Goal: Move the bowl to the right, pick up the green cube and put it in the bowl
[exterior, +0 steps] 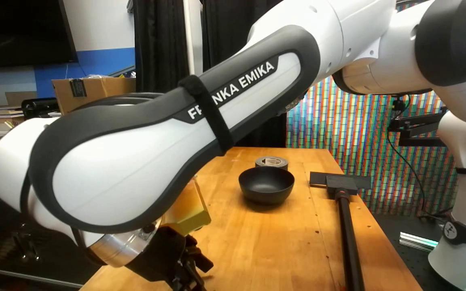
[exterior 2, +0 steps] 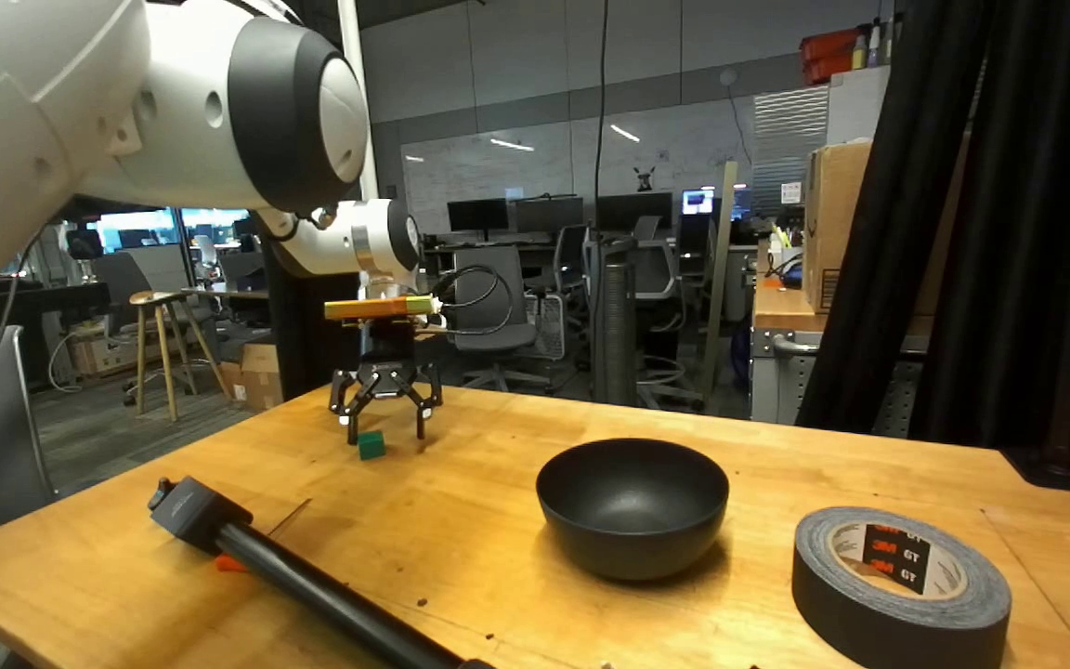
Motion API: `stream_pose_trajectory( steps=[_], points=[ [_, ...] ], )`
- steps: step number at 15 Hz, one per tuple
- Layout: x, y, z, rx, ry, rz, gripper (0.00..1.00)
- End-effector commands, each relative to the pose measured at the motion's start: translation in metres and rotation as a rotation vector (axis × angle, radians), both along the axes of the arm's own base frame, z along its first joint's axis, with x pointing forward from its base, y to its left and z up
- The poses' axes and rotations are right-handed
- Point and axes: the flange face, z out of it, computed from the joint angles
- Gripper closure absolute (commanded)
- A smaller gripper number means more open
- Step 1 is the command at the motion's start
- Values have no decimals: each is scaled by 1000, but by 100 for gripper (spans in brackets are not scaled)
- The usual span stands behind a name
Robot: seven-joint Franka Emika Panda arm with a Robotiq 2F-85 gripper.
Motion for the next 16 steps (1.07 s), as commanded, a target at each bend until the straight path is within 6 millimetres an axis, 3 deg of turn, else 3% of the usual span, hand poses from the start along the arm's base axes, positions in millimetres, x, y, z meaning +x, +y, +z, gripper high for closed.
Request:
stream_pose_trajectory(
  steps=[1,4,6,8,10,11,16],
  points=[
    [4,7,4,-32,-1,-6,15],
    [3,8,3,-37,-1,-5,44],
    [2,8,3,-39,1,-4,49],
    [2,6,1,-43,2,-5,68],
    [2,5,4,-43,2,-5,80],
    [3,3,3,-44,2,-7,84],
    [9,-5,13,-47,-13,-20,85]
  ],
)
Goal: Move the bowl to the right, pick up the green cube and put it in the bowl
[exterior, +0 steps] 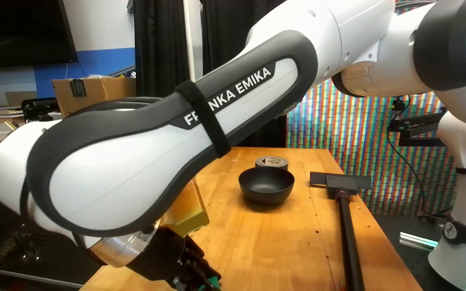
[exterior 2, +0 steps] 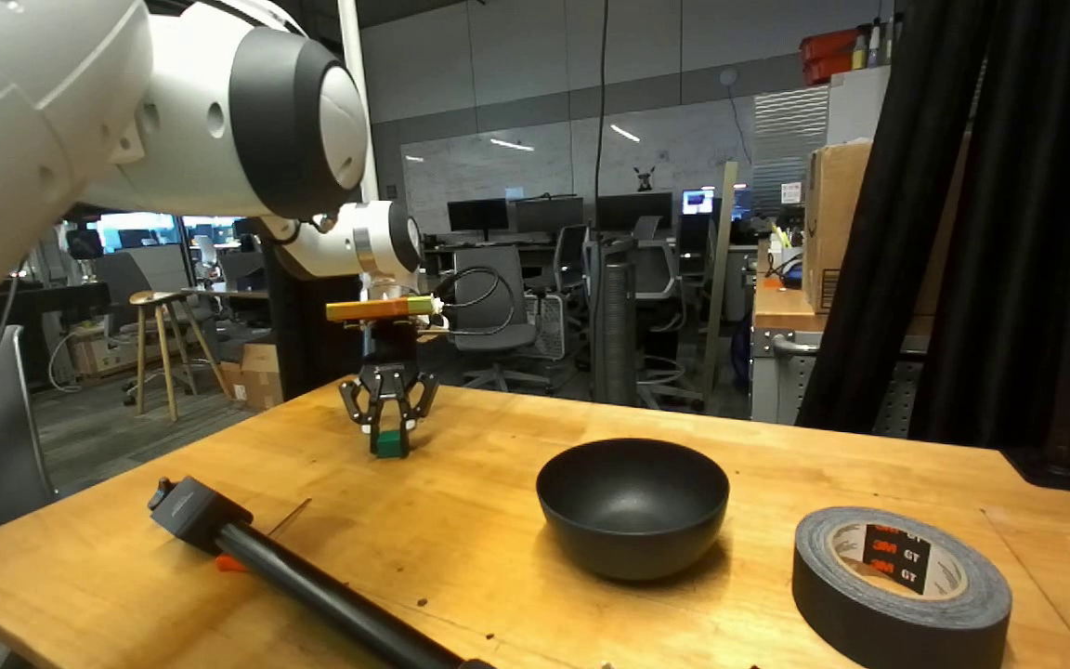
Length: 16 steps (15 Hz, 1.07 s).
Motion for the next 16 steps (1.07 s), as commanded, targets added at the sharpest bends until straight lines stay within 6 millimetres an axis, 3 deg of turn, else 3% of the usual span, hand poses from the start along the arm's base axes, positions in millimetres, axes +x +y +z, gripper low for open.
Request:
stream_pose_trajectory(
  steps=[1,7,9,13,16],
  points=[
    [8,-12,21,-23,-25,-16,85],
    [27,-61,70,-9,-92,-74,85],
    [35,-91,90,-1,-119,-107,86],
    [49,-173,128,15,-162,-197,86],
    [49,-250,150,22,-185,-280,86]
  ],
)
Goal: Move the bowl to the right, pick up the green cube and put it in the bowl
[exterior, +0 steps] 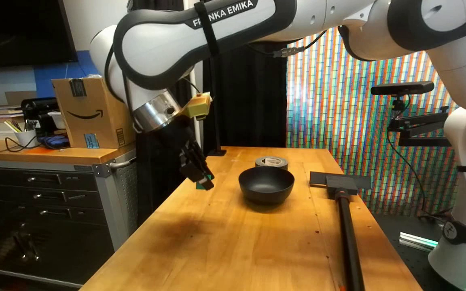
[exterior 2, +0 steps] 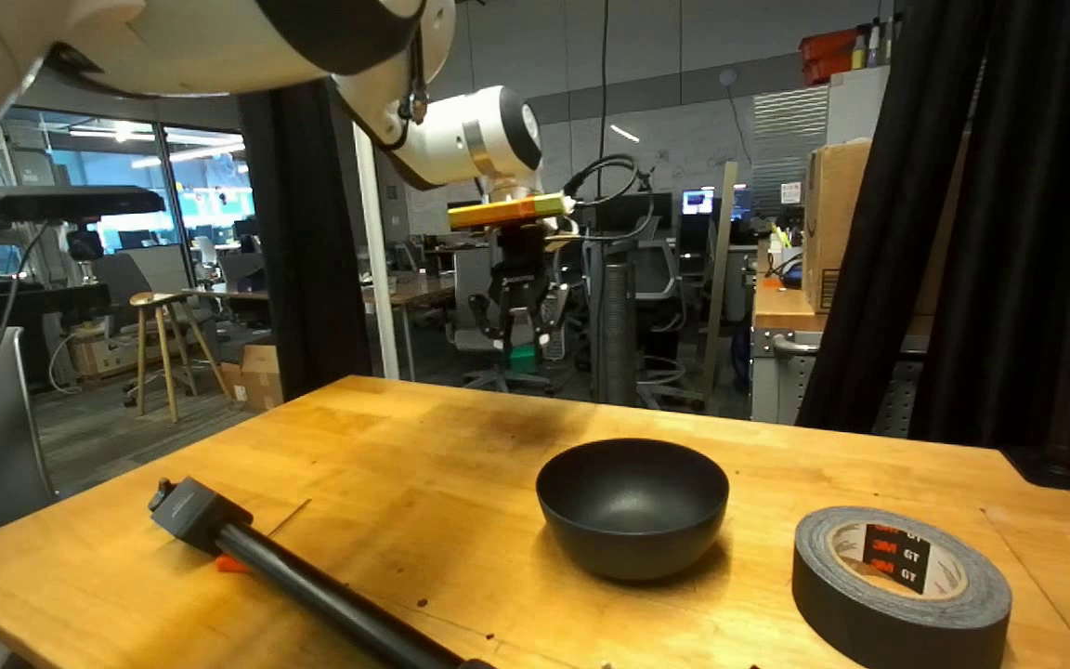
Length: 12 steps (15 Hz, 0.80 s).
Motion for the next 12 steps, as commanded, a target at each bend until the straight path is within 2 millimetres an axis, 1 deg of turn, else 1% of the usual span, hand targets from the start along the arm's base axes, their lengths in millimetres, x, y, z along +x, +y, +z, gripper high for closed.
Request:
stream_pose_trajectory(
  steps=[1,3,5,6,8,12],
  points=[
    [-14,-81,29,25,-31,-80,86],
    [-24,-121,33,26,-44,-139,86],
    [-40,-152,30,32,-48,-211,86],
    [-50,-162,25,29,-51,-240,86],
    [-68,-174,15,33,-51,-295,86],
    [-107,-184,-4,29,-81,-395,85]
  ],
)
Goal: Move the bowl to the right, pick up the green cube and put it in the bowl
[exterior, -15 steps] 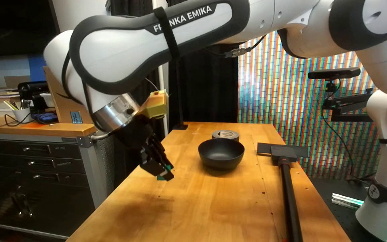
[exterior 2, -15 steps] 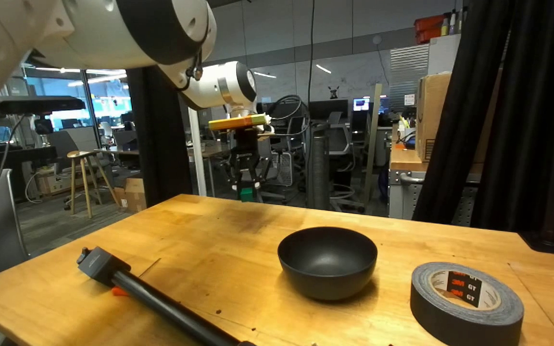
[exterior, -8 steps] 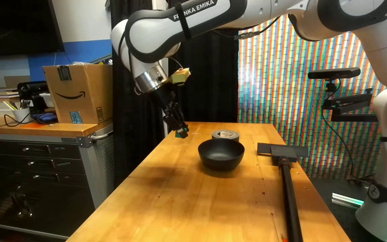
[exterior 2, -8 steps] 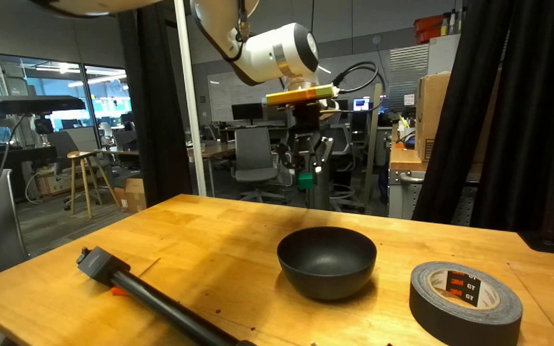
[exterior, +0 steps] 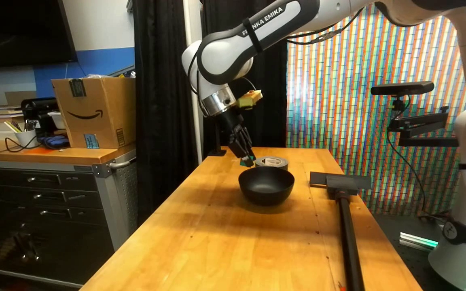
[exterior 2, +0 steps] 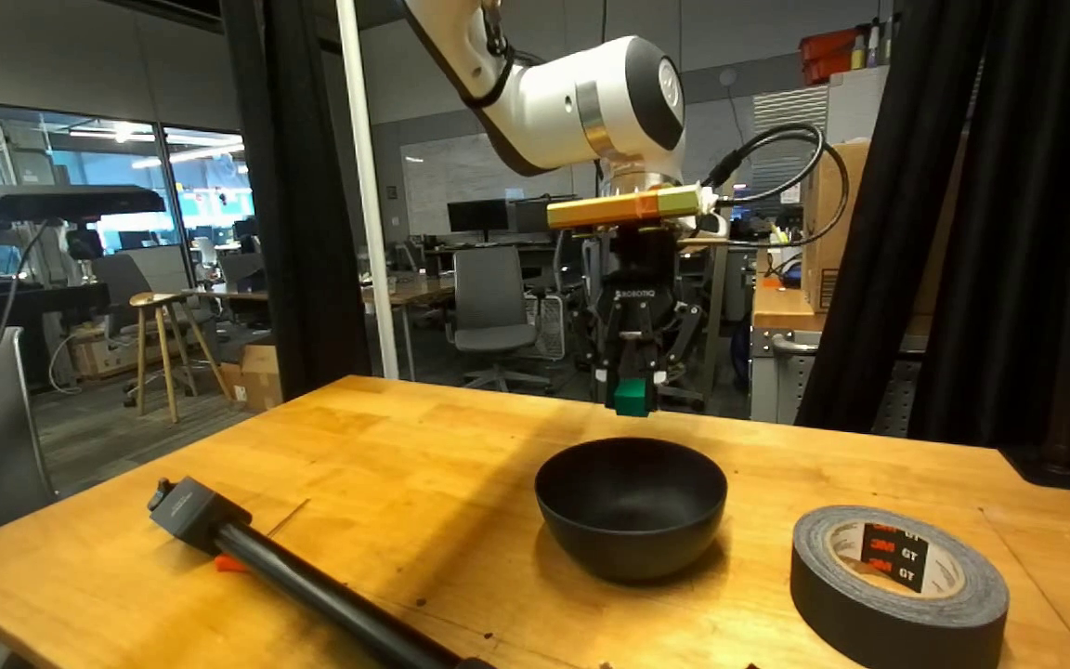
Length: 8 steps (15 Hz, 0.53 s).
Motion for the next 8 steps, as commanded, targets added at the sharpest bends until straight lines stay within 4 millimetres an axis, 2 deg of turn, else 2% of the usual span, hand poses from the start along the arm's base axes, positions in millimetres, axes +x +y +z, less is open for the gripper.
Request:
stream_pose_trajectory(
  steps=[1,5,6,7,8],
  points=[
    [-50,-1,-5,-7,-50,-92,85],
    [-94,-13,-27,-21,-49,-144,85],
    [-102,-16,-32,-27,-43,-152,61],
    [-75,-11,-34,-28,-8,-118,62],
    [-85,-14,-38,-28,-5,-127,61]
  ],
)
